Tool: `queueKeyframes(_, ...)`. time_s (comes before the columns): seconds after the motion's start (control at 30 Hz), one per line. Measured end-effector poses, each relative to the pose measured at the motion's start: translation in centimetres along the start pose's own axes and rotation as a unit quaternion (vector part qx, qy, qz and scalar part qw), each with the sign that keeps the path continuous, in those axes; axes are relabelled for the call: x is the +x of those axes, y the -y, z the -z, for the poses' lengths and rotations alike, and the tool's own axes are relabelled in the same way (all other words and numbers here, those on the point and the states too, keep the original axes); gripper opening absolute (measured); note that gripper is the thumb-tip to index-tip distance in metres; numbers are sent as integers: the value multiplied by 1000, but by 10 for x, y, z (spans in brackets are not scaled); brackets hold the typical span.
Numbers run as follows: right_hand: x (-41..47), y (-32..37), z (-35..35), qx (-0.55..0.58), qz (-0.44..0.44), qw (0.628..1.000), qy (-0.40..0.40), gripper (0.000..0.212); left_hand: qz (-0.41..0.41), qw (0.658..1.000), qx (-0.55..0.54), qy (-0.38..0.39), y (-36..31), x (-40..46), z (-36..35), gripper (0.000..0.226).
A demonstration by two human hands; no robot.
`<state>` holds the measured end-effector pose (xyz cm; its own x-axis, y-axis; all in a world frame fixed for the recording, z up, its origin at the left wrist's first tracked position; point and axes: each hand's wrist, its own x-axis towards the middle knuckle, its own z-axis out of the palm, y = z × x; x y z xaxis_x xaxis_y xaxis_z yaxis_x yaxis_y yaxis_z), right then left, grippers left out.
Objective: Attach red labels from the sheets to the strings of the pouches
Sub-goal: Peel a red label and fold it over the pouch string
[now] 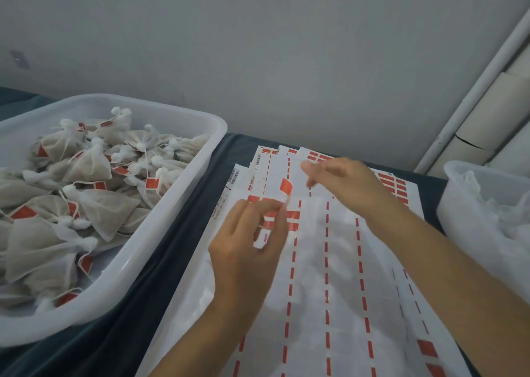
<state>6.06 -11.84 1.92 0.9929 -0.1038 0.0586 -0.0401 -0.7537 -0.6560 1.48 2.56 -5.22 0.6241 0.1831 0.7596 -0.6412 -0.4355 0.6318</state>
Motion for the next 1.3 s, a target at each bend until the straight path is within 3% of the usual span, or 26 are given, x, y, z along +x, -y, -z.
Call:
queueKeyframes(0.1, -20, 5, 9, 109, -97, 984, 102, 50, -70, 996, 43, 38, -1, -5, -3, 26)
queueKeyframes(0.2, -34, 2, 23, 126, -77, 979, 142, 48, -136, 985, 78, 64, -1, -13, -7, 30)
queueKeyframes(0.3, -46, -6, 30, 138, -53, 982, 120, 19, -167, 978, 85, 91, -3, -18, -8, 43)
queueKeyframes(0.4, -60, -20, 25, 171, -37, 984, -10, 15, -110, 985, 31, 129, -11, -19, -6, 45)
queueKeyframes(0.47, -74, -31, 17, 233, -38, 967, -92, 27, 6, 987, -61, 146, -20, -17, -2, 45)
queueKeyframes(0.57, -95, -43, -5, 337, -28, 939, -57, 58, 191, 948, -190, 171, -26, -18, -2, 53)
queueKeyframes(0.63, -107, -47, -27, 323, 9, 944, -60, 68, 233, 927, -223, 194, -26, -20, -4, 56)
queueKeyframes(0.8, -122, -48, -57, 288, 72, 950, -94, 82, 223, 911, -219, 268, -29, -27, -7, 65)
queueKeyframes(1.0, -128, -52, -58, 254, 82, 948, -174, 67, 190, 920, -200, 279, -28, -31, -7, 70)
queueKeyframes(1.3, -129, -51, -57, 223, 95, 952, -186, 58, 154, 921, -148, 326, -27, -38, -7, 56)
